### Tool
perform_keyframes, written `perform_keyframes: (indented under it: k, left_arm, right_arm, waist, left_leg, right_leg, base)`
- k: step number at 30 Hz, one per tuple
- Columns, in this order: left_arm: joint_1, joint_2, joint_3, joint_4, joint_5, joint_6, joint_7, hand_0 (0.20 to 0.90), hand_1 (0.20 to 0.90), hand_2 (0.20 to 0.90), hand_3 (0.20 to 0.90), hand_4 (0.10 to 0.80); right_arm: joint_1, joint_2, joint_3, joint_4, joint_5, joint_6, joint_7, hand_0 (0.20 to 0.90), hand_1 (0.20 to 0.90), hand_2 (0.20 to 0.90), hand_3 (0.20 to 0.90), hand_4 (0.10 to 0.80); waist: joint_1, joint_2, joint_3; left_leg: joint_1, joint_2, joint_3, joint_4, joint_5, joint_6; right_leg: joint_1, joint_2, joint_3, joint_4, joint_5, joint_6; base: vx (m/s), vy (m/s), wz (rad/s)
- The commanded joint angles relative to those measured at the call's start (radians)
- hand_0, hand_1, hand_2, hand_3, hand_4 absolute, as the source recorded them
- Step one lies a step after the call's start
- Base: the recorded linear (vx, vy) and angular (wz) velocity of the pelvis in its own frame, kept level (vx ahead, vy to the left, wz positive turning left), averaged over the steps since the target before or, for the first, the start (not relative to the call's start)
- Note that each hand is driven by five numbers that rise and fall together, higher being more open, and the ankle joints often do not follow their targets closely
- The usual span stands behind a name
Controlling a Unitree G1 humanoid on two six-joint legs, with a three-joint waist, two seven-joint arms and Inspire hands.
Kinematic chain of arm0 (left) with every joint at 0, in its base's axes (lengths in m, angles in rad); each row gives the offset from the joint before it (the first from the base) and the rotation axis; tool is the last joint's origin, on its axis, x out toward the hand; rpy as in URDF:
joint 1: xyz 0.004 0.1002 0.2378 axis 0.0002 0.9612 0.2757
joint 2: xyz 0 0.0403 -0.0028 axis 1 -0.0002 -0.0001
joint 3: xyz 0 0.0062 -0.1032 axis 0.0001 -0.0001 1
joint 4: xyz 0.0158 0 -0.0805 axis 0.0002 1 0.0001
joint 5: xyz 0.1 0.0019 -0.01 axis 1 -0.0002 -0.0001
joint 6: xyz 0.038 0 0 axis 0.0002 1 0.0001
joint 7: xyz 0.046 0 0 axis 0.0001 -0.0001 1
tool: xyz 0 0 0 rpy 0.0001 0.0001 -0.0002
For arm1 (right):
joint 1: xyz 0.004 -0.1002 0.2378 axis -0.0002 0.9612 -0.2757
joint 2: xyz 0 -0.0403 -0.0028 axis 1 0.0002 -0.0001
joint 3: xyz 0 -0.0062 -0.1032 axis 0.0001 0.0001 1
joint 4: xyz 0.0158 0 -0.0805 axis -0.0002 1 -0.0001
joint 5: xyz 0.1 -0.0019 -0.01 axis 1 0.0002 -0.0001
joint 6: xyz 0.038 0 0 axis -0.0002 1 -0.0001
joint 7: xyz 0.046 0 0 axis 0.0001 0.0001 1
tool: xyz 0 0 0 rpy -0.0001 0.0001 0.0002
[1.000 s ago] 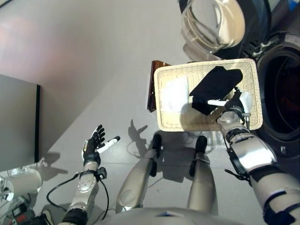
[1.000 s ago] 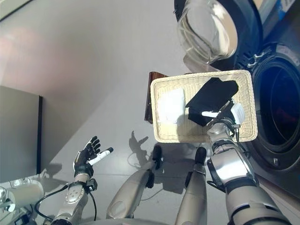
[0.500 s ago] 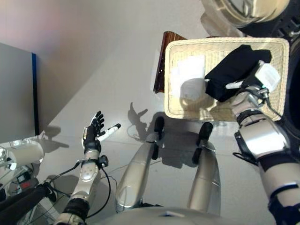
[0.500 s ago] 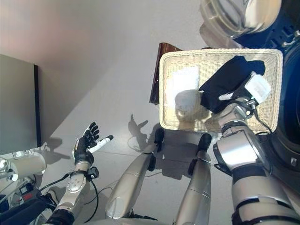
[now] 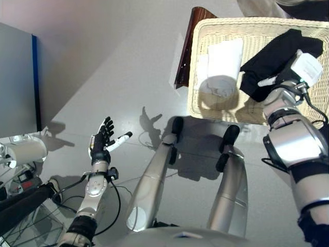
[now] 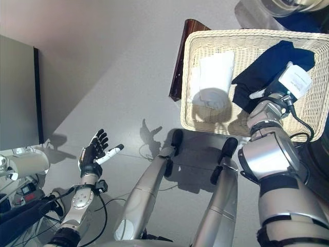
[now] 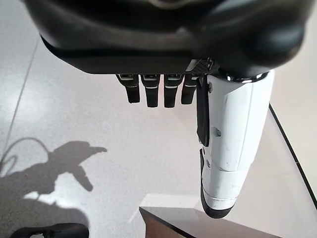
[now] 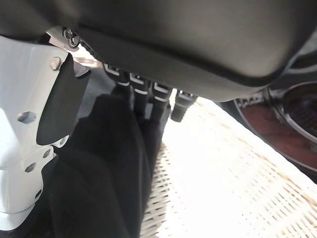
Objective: Pick up the clothes and place them into the washing machine
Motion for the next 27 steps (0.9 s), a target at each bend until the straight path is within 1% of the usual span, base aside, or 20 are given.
perform_keyframes:
  k: [1, 5, 8, 9, 10, 11, 19, 27]
  left_arm:
    - [0.019, 0.072, 0.062, -0.074, -0.004, -0.073, 0.033, 0.9, 0.9, 0.9, 0.9, 0.8]
    - [0.021, 0.077, 0.069, -0.083, -0.001, -0.075, 0.039, 0.9, 0.9, 0.9, 0.9, 0.8]
    - [0.022, 0.076, 0.074, -0.091, 0.004, -0.076, 0.046, 0.9, 0.9, 0.9, 0.9, 0.8]
    - [0.021, 0.077, 0.075, -0.093, 0.006, -0.075, 0.047, 0.9, 0.9, 0.9, 0.9, 0.8]
    - [0.021, 0.077, 0.075, -0.093, 0.006, -0.075, 0.047, 0.9, 0.9, 0.9, 0.9, 0.8]
    - [0.022, 0.078, 0.078, -0.087, 0.007, -0.075, 0.048, 0.9, 0.9, 0.9, 0.9, 0.8]
    - [0.032, 0.085, 0.083, -0.08, 0.01, -0.077, 0.047, 0.9, 0.9, 0.9, 0.9, 0.8]
    - [0.031, 0.089, 0.088, -0.059, 0.01, -0.081, 0.048, 0.9, 0.9, 0.9, 0.9, 0.8]
  right_arm:
    - [-0.085, -0.055, 0.106, -0.027, -0.039, -0.016, -0.001, 0.9, 0.9, 0.9, 0.9, 0.8]
    - [-0.101, -0.047, 0.109, -0.019, -0.042, -0.014, -0.001, 0.9, 0.9, 0.9, 0.9, 0.8]
    - [-0.117, -0.048, 0.118, -0.017, -0.043, -0.015, -0.002, 0.9, 0.9, 0.9, 0.9, 0.8]
    - [-0.123, -0.045, 0.121, -0.016, -0.041, -0.014, -0.004, 0.513, 0.513, 0.513, 0.513, 0.524]
    - [-0.124, -0.045, 0.121, -0.015, -0.041, -0.014, -0.004, 0.324, 0.324, 0.324, 0.324, 0.388]
    - [-0.126, -0.043, 0.122, -0.015, -0.041, -0.015, -0.007, 0.2, 0.2, 0.2, 0.2, 0.3]
    - [-0.119, -0.007, 0.126, -0.019, -0.037, -0.022, -0.012, 0.2, 0.2, 0.2, 0.2, 0.3]
    - [-0.102, 0.027, 0.106, -0.019, -0.005, -0.037, -0.02, 0.2, 0.2, 0.2, 0.2, 0.3]
  waist:
    - [0.022, 0.044, 0.017]
    - [0.025, 0.043, 0.025]
    - [0.027, 0.047, 0.045]
    - [0.026, 0.048, 0.048]
    - [0.025, 0.048, 0.048]
    - [0.023, 0.05, 0.051]
    - [0.018, 0.04, 0.047]
    - [0.012, 0.032, 0.044]
  left_leg:
    - [-0.064, -0.032, 0.04, -0.004, -0.027, -0.022]
    - [-0.081, -0.037, 0.033, 0.001, -0.026, -0.02]
    - [-0.109, -0.043, 0.028, 0.029, -0.029, -0.013]
    - [-0.113, -0.045, 0.026, 0.035, -0.031, -0.013]
    - [-0.114, -0.045, 0.026, 0.036, -0.031, -0.013]
    - [-0.118, -0.047, 0.025, 0.036, -0.031, -0.014]
    - [-0.124, -0.047, 0.029, 0.045, -0.038, -0.012]
    - [-0.123, -0.046, 0.035, 0.056, -0.044, -0.011]
  right_leg:
    - [0.012, 0.039, -0.01, 0.048, -0.094, -0.056]
    - [-0.003, 0.042, -0.01, 0.059, -0.098, -0.059]
    - [-0.026, 0.041, -0.006, 0.084, -0.105, -0.06]
    - [-0.031, 0.039, -0.007, 0.093, -0.108, -0.061]
    - [-0.031, 0.039, -0.007, 0.094, -0.109, -0.061]
    - [-0.037, 0.038, -0.008, 0.101, -0.111, -0.062]
    - [-0.047, 0.039, -0.004, 0.109, -0.115, -0.066]
    - [-0.045, 0.042, 0.002, 0.111, -0.115, -0.067]
  base:
    - [0.0, 0.0, 0.0]
    - [0.0, 0.0, 0.0]
    - [-0.028, -0.014, 0.0]
    - [0.0, 0.0, 0.0]
    - [0.0, 0.0, 0.0]
    - [0.0, 0.0, 0.0]
    - [-0.002, 0.005, -0.01]
    - [-0.002, 0.004, -0.01]
